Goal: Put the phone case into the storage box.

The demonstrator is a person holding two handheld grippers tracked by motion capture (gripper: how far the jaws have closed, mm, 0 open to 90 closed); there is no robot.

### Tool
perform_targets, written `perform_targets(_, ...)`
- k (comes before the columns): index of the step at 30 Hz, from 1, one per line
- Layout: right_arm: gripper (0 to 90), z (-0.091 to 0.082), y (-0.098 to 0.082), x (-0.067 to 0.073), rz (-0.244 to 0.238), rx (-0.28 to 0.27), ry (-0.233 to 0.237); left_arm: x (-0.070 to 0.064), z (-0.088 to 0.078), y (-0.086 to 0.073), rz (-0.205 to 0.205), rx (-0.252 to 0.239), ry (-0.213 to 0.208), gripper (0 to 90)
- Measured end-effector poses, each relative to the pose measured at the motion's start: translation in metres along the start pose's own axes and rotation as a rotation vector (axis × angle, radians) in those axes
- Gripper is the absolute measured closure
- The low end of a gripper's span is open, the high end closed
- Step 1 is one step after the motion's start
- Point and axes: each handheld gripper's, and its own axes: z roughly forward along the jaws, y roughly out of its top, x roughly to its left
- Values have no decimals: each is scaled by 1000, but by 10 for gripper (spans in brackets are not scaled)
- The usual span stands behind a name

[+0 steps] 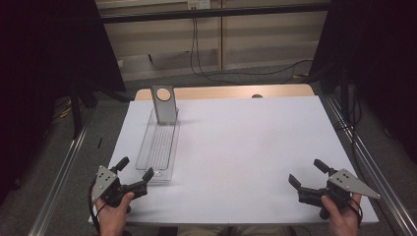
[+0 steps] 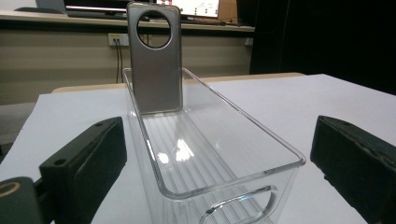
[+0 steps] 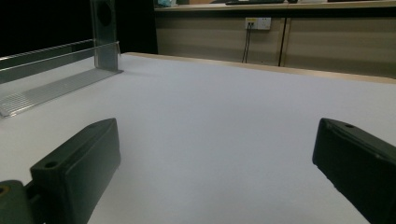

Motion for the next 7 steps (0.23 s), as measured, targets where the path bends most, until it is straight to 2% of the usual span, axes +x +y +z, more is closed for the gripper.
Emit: perform_targets(7, 5, 4, -1, -1, -3, 16, 10, 1, 2, 0, 8, 5, -6, 32)
